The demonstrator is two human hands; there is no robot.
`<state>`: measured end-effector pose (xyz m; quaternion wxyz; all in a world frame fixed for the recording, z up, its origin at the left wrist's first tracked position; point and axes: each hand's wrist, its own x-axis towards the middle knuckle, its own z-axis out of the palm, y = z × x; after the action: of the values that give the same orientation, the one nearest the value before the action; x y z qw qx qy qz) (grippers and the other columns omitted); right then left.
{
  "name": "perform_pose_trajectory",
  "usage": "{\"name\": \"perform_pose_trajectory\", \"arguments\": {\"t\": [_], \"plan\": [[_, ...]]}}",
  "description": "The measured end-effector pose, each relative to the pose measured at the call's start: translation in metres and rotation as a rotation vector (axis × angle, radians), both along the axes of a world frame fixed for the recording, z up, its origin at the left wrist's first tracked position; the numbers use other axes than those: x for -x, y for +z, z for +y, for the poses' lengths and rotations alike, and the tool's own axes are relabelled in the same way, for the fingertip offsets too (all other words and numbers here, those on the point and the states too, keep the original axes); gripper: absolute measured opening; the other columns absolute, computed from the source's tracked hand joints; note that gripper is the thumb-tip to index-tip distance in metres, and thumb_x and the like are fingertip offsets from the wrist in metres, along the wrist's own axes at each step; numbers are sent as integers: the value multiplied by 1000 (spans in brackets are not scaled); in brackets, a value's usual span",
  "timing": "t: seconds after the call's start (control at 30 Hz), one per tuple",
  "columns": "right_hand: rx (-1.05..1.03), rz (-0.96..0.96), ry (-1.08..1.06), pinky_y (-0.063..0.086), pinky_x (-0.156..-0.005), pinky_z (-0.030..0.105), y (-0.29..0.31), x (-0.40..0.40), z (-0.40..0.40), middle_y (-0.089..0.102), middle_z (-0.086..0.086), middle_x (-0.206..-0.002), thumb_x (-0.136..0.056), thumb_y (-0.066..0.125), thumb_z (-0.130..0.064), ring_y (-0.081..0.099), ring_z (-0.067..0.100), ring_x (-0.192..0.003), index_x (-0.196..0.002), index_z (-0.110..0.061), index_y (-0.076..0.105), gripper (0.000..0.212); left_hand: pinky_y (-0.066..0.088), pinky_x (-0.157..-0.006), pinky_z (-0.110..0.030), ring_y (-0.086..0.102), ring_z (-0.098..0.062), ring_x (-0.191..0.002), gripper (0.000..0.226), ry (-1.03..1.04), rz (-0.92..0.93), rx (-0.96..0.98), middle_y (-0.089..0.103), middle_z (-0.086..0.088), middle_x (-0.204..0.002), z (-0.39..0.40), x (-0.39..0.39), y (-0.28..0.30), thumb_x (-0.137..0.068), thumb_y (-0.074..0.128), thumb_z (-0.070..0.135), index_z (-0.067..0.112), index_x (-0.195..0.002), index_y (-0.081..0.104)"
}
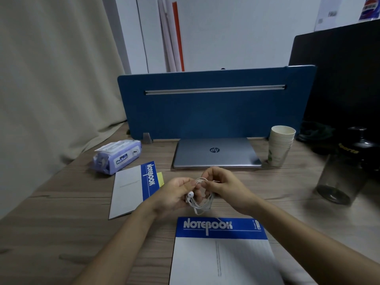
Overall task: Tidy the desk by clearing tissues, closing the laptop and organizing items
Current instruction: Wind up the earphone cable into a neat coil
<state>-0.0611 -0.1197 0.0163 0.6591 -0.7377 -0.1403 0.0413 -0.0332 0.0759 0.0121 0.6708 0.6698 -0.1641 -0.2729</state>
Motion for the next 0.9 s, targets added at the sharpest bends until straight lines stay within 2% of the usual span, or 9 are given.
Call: {"name": "perform_pose_trajectory", "arguments": {"t": [0.07,0.2,0.27,0.37,0.43,0.53,0.67,0.77,0.9], "plan": [[-38,26,7,54,-73,35,-1,0,-1,65,12,-92,-93,59,-10,63,25,-82,-98,-8,60,5,56,-80,-35,69,-21,-83,31,31,30,88,69,-13,-86,0,0,-1,-96,51,28,1,-103,62],[-29,67,-9,52,-70,30,-5,0,-4,69,9,-93,-94,56,-7,65,20,-83,-105,-2,59,13,56,-79,-35,69,-23,-85,30,107,-13,146,70,-12,-85,-1,-1,-3,-93,52,31,5,-96,63],[23,71,-9,49,-72,28,-5,0,-5,70,7,-93,-94,57,-10,64,17,-84,-106,-3,62,14,57,-80,-36,69,-26,-88,32,122,-47,137,71,-13,-87,-2,-1,-5,-92,52,33,4,-96,65],[102,41,-13,49,-69,20,-4,0,-4,71,0,-88,-94,58,-14,64,10,-80,-97,-10,67,10,57,-86,-41,68,-29,-93,35,157,-91,110,70,-14,-91,-4,-2,-6,-95,48,34,3,-98,64],[202,6,-48,50,-71,25,-2,-1,-4,68,2,-86,-95,58,-19,62,10,-78,-93,-12,68,11,56,-89,-44,68,-29,-93,35,198,-124,71,71,-12,-92,-4,-4,-6,-98,45,33,4,-99,64],[293,7,-19,43,-57,18,3,-3,-5,60,-3,-76,-96,56,-23,52,-1,-59,-93,-13,65,14,57,-87,-45,68,-26,-89,33,266,-134,48,72,-9,-91,-4,-6,-6,-103,41,27,4,-101,64],[400,-11,43,42,-53,19,6,-4,-6,63,1,-77,-98,53,-20,51,3,-56,-93,-9,62,15,56,-86,-43,68,-23,-85,33,340,-138,68,72,-6,-87,-3,-9,-4,-104,38,23,3,-99,62],[411,22,77,41,-50,22,3,-3,-6,65,0,-74,-97,54,-18,50,6,-54,-97,-4,62,15,57,-75,-33,69,-18,-83,31,383,-123,99,74,-1,-83,0,-10,-4,-105,37,23,3,-100,61],[510,2,123,43,-54,16,-1,-1,-4,66,-2,-75,-96,56,-19,54,2,-57,-96,-5,64,15,56,-66,-27,72,-13,-79,26,444,-78,189,76,0,-83,2,-12,-6,-104,40,24,7,-101,60]]}}
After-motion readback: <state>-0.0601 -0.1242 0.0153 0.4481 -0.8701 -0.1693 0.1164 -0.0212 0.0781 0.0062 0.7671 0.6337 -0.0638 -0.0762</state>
